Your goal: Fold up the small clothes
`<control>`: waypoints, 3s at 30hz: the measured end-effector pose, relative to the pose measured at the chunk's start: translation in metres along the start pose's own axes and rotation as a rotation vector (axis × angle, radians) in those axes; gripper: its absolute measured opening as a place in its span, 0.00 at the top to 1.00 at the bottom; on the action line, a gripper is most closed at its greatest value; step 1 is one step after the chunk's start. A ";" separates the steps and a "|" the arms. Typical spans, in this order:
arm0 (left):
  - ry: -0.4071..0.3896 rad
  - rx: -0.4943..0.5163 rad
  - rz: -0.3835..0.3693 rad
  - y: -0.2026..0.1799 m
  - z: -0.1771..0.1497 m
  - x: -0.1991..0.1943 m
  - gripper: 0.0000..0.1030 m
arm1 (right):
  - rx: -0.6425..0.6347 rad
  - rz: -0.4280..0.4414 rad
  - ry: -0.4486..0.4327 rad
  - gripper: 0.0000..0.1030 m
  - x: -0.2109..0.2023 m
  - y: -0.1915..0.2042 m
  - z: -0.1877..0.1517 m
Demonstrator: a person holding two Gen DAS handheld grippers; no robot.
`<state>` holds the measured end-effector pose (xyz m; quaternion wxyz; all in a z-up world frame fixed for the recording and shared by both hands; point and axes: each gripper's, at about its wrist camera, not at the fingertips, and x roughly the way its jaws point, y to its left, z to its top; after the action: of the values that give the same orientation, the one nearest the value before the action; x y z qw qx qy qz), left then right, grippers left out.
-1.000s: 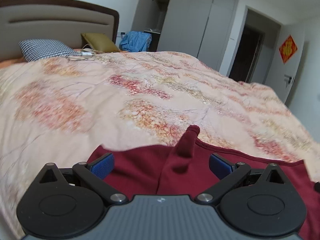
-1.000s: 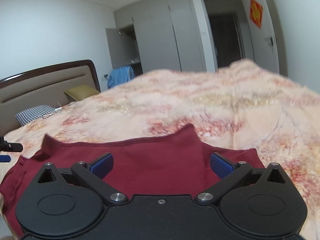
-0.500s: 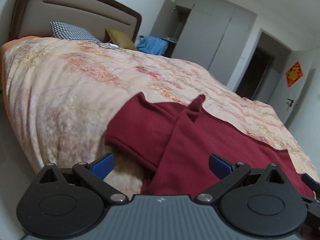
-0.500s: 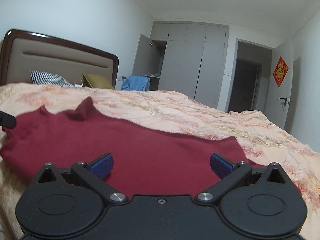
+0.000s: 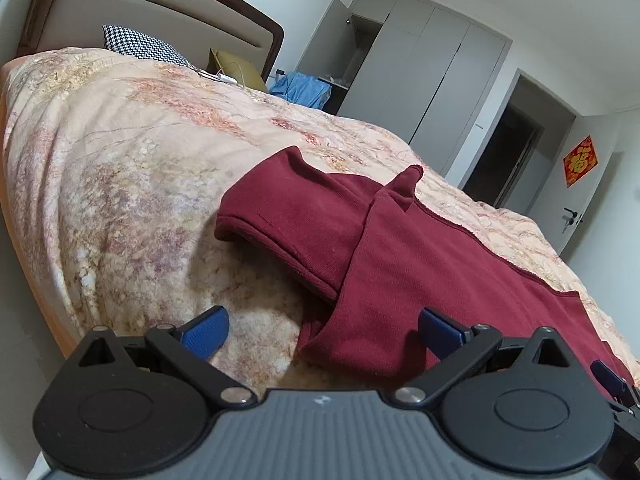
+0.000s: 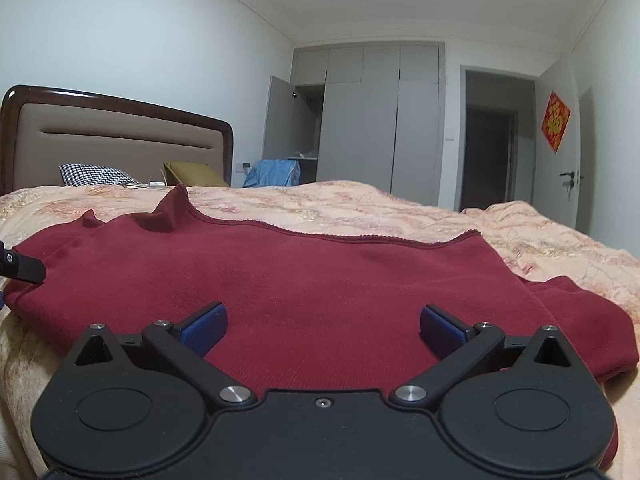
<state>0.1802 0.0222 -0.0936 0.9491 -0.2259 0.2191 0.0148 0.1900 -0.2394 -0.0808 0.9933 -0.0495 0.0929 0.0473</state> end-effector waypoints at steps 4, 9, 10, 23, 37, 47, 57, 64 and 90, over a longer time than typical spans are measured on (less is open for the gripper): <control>-0.008 -0.026 -0.017 0.004 -0.001 -0.001 0.00 | -0.003 -0.008 -0.006 0.00 -0.001 0.001 0.000; -0.012 -0.081 -0.043 0.009 0.001 -0.001 0.00 | 0.002 -0.005 -0.004 0.00 -0.001 0.000 -0.001; -0.013 -0.094 -0.051 0.011 0.001 -0.001 0.00 | 0.002 -0.006 -0.005 0.00 -0.001 0.000 -0.001; 0.074 -0.260 -0.302 0.026 0.000 0.008 0.00 | -0.008 -0.022 -0.009 0.00 -0.002 0.003 -0.003; 0.083 -0.281 -0.364 0.030 -0.006 0.013 0.00 | -0.006 -0.025 -0.011 0.00 -0.002 0.006 -0.004; 0.104 -0.293 -0.419 0.025 -0.007 0.019 0.00 | -0.005 -0.025 -0.013 0.00 -0.002 0.006 -0.004; 0.000 -0.357 -0.340 0.032 0.004 0.033 0.28 | -0.009 -0.030 -0.017 0.00 -0.003 0.007 -0.005; -0.022 -0.348 -0.337 0.028 0.010 0.045 0.23 | -0.019 -0.038 -0.024 0.00 -0.003 0.009 -0.005; -0.002 -0.268 -0.225 0.011 0.021 0.043 0.65 | -0.047 -0.056 -0.033 0.00 -0.004 0.015 -0.004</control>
<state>0.2264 0.0380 -0.1000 0.9064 -0.3736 0.1874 -0.0620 0.1840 -0.2258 -0.0857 0.9942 -0.0746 0.0740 0.0226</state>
